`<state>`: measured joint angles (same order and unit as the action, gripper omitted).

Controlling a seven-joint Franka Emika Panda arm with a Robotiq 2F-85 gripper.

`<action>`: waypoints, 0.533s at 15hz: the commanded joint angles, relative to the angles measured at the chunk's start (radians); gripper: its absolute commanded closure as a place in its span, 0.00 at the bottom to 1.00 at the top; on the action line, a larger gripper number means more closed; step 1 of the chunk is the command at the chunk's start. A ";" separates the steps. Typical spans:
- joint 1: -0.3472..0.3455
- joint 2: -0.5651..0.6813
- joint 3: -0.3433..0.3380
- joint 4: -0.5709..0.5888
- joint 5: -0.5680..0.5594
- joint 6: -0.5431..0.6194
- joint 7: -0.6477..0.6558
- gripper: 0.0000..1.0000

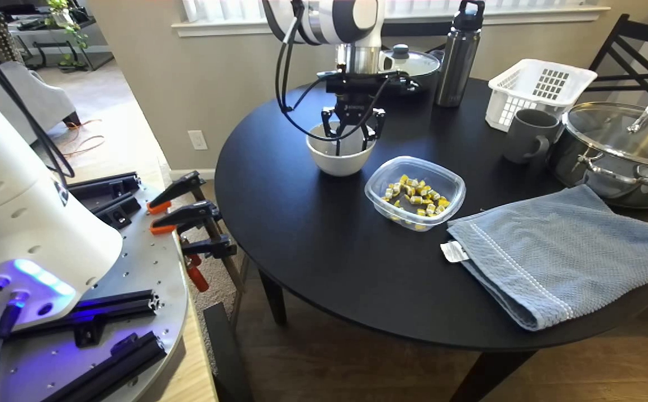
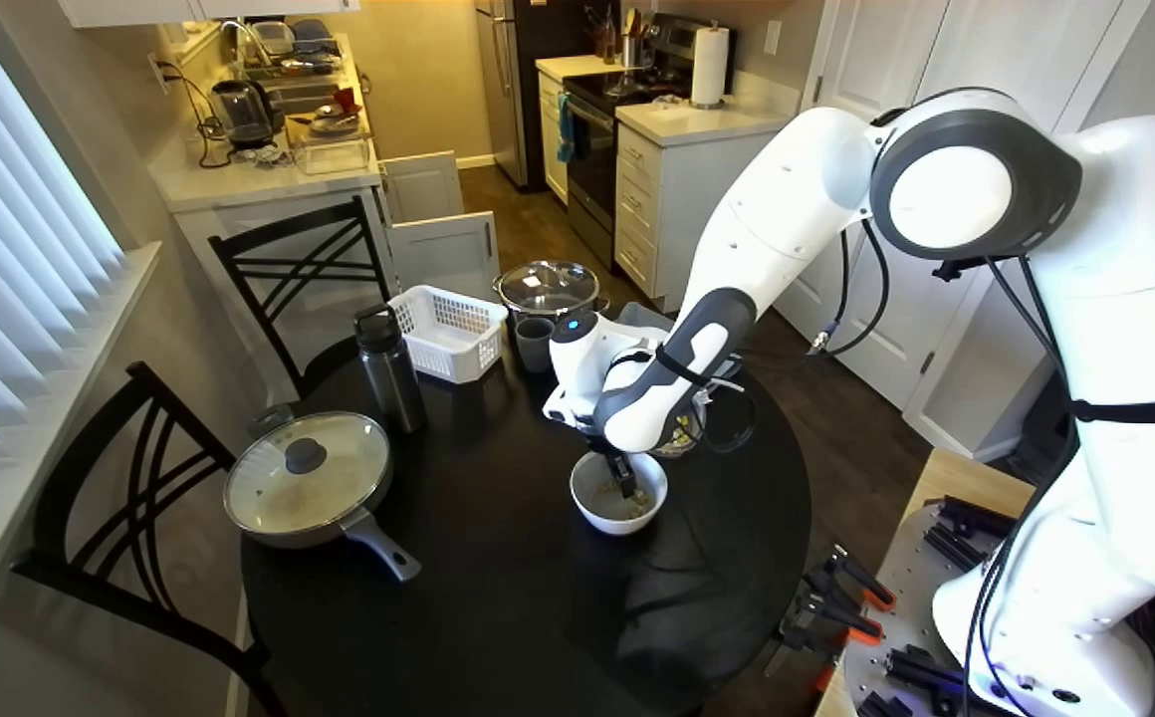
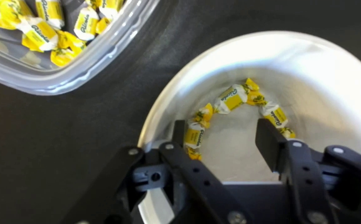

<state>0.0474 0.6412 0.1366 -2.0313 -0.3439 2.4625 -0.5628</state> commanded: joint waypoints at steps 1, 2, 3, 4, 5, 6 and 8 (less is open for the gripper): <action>0.011 -0.023 -0.021 -0.070 -0.050 0.067 0.009 0.71; 0.014 -0.031 -0.031 -0.083 -0.071 0.094 0.016 0.77; 0.018 -0.039 -0.041 -0.095 -0.090 0.120 0.025 0.84; 0.019 -0.045 -0.050 -0.113 -0.107 0.145 0.028 0.91; 0.023 -0.047 -0.060 -0.129 -0.124 0.170 0.034 0.97; 0.029 -0.051 -0.073 -0.146 -0.142 0.197 0.040 0.99; 0.038 -0.056 -0.095 -0.176 -0.177 0.245 0.053 1.00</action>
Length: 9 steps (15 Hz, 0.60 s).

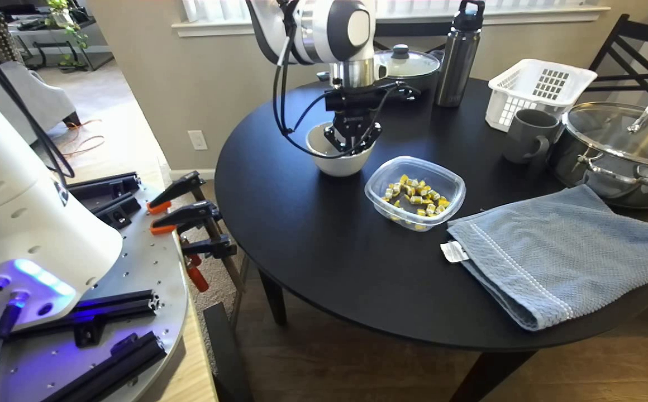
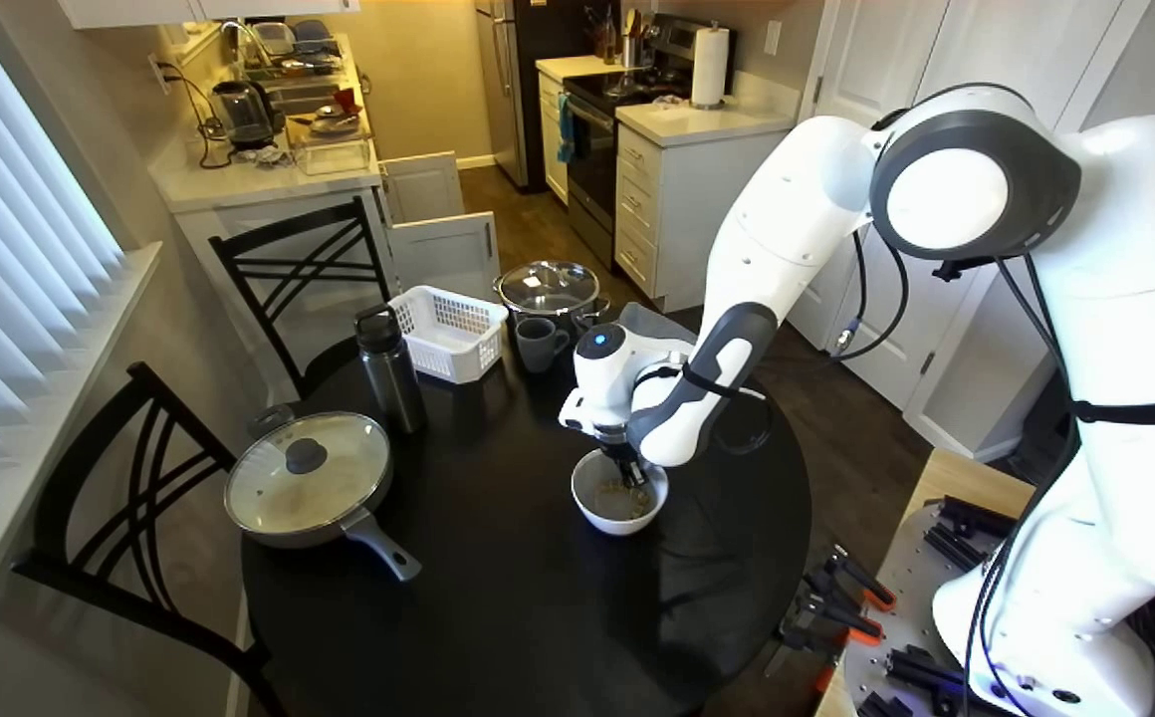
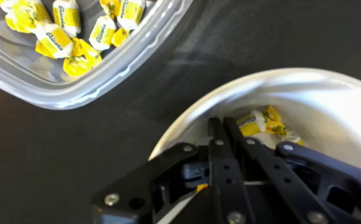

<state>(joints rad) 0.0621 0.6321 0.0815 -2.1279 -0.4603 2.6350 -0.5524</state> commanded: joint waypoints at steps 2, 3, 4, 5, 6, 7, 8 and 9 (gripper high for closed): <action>0.036 -0.054 -0.063 -0.107 -0.094 0.112 0.060 1.00; 0.041 -0.057 -0.071 -0.118 -0.107 0.129 0.066 1.00; 0.047 -0.062 -0.080 -0.130 -0.121 0.145 0.074 1.00; 0.051 -0.068 -0.087 -0.141 -0.131 0.160 0.081 1.00; 0.051 -0.074 -0.090 -0.150 -0.138 0.174 0.084 1.00; 0.052 -0.083 -0.092 -0.160 -0.146 0.185 0.091 1.00; 0.050 -0.093 -0.093 -0.168 -0.148 0.196 0.092 1.00; 0.044 -0.103 -0.089 -0.175 -0.144 0.207 0.086 1.00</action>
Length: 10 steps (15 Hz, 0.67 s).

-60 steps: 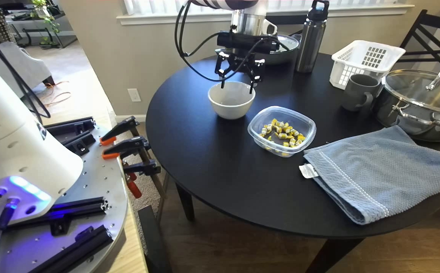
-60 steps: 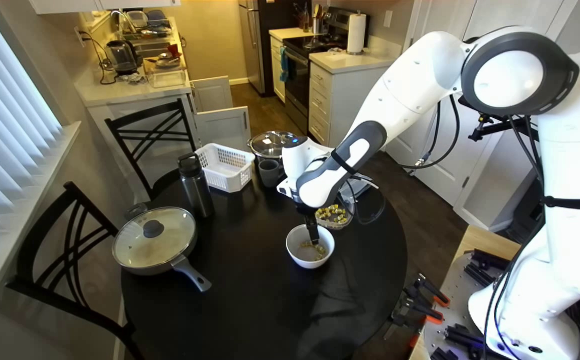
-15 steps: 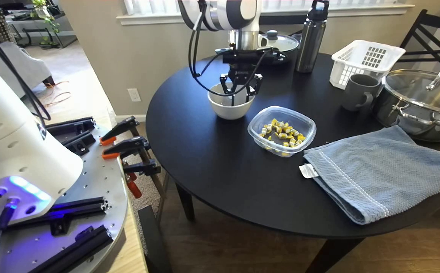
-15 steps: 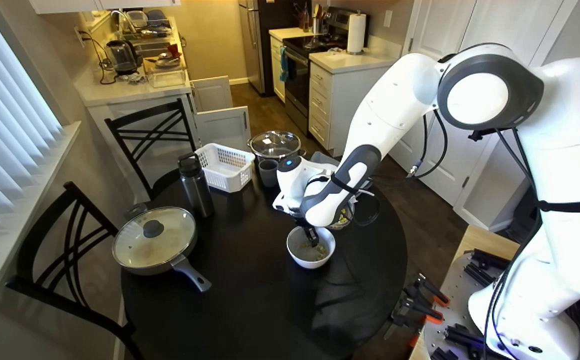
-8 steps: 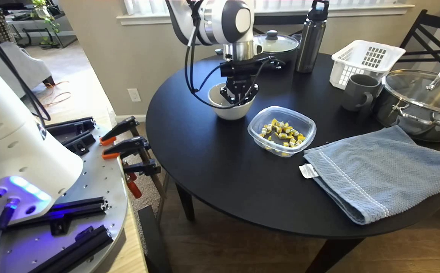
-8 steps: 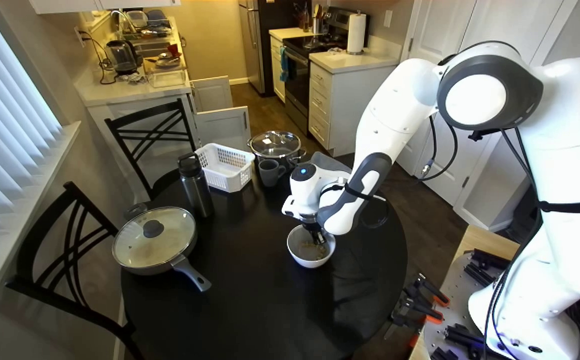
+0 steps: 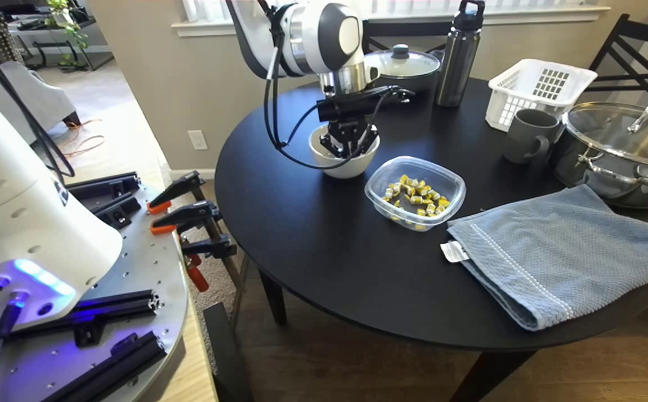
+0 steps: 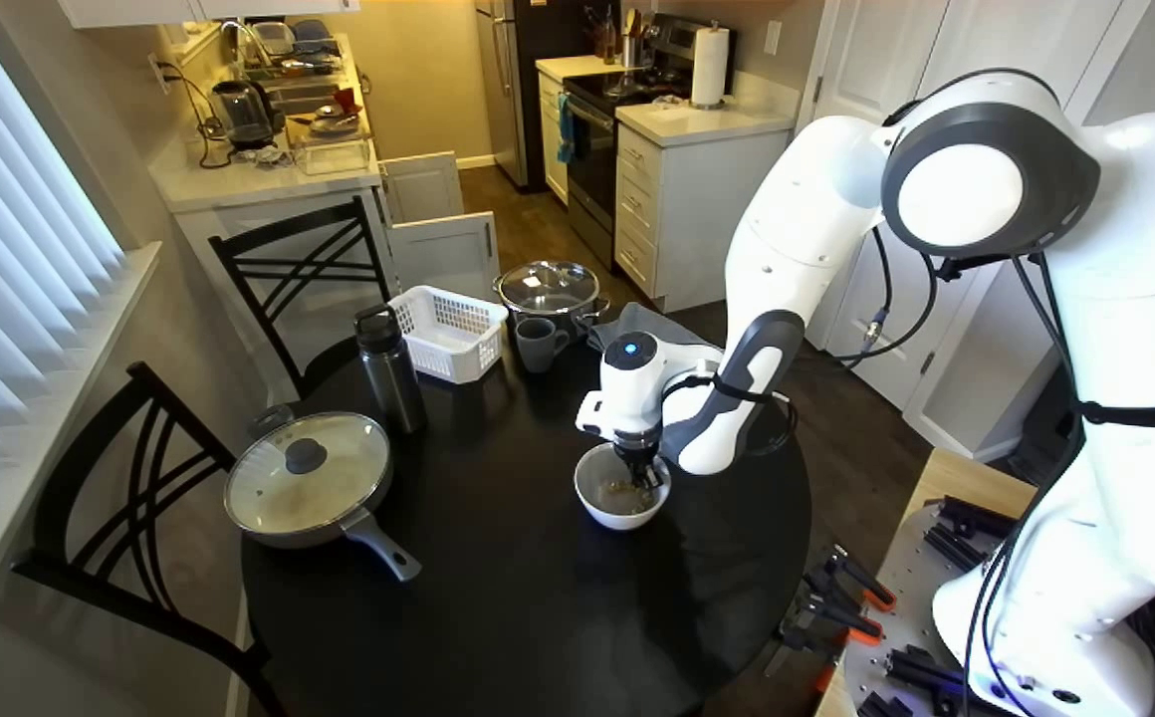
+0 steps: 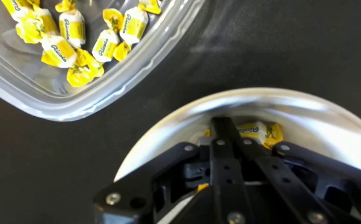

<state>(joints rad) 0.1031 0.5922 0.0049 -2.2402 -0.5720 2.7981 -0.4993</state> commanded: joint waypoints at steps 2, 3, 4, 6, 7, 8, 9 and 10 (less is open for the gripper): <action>-0.013 -0.086 0.003 -0.070 -0.012 0.057 0.020 1.00; -0.020 -0.095 0.010 -0.070 -0.004 0.064 0.016 1.00; -0.028 -0.104 0.019 -0.071 0.006 0.067 0.009 1.00; -0.063 -0.117 0.060 -0.069 0.050 0.058 -0.021 1.00; -0.074 -0.121 0.074 -0.069 0.067 0.057 -0.028 1.00; -0.078 -0.124 0.080 -0.068 0.076 0.060 -0.027 1.00; -0.085 -0.127 0.089 -0.068 0.088 0.061 -0.029 1.00; -0.097 -0.128 0.103 -0.067 0.104 0.060 -0.037 1.00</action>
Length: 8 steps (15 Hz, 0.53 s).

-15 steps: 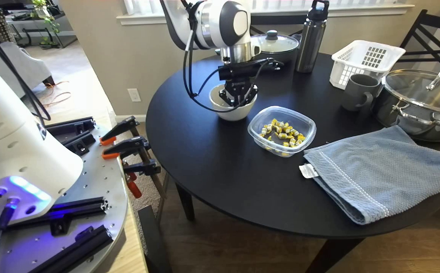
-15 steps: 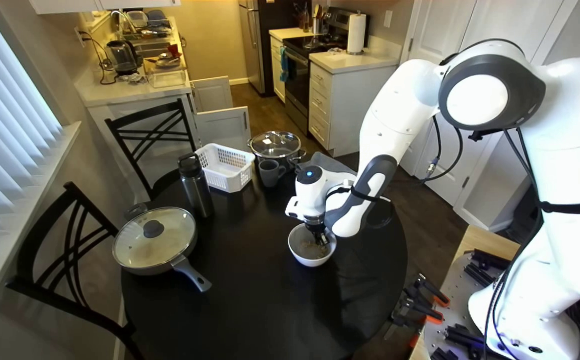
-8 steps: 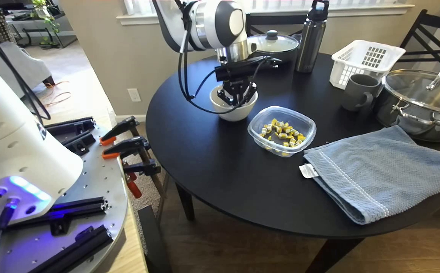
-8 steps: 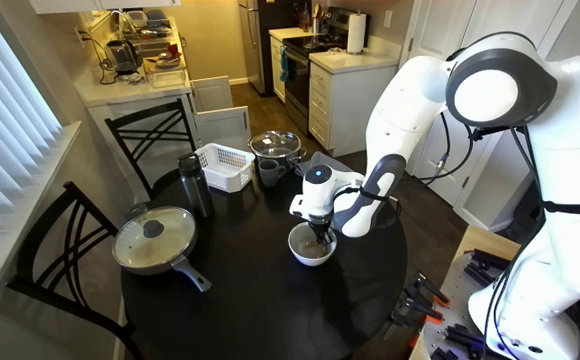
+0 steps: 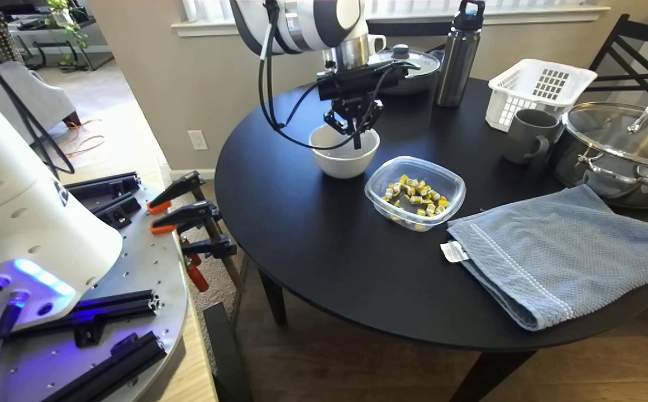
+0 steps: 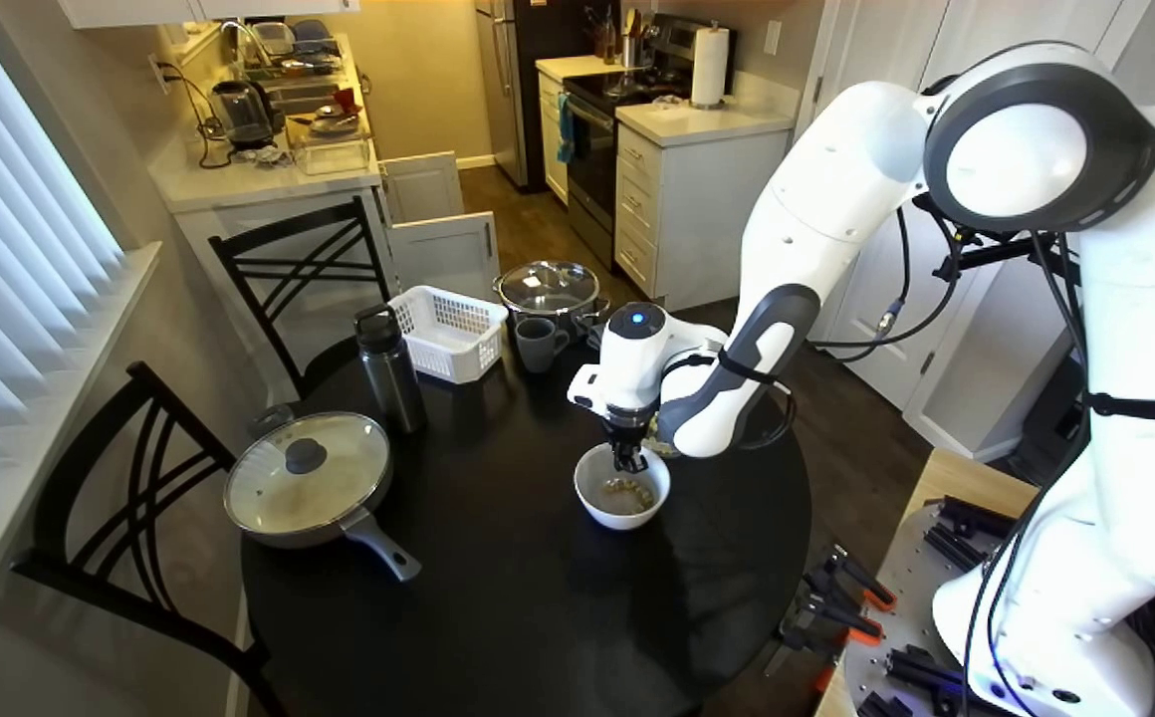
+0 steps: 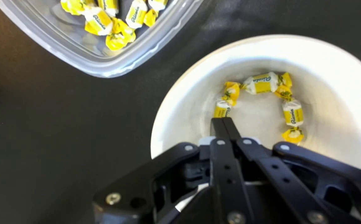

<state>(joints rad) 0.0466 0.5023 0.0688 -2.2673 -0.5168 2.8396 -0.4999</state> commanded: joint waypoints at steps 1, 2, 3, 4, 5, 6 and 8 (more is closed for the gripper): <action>-0.041 -0.039 0.044 -0.038 0.055 0.013 -0.036 1.00; -0.040 -0.039 0.045 -0.035 0.056 0.003 -0.035 0.97; -0.036 -0.036 0.042 -0.034 0.054 -0.003 -0.031 0.72; -0.033 -0.031 0.040 -0.034 0.052 -0.008 -0.032 0.72; -0.029 -0.026 0.038 -0.034 0.049 -0.013 -0.031 0.69; -0.019 -0.021 0.029 -0.033 0.039 -0.015 -0.023 0.62; -0.010 -0.009 0.023 -0.038 0.031 -0.018 -0.018 0.51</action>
<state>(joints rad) 0.0285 0.4985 0.0972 -2.2792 -0.4843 2.8316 -0.5009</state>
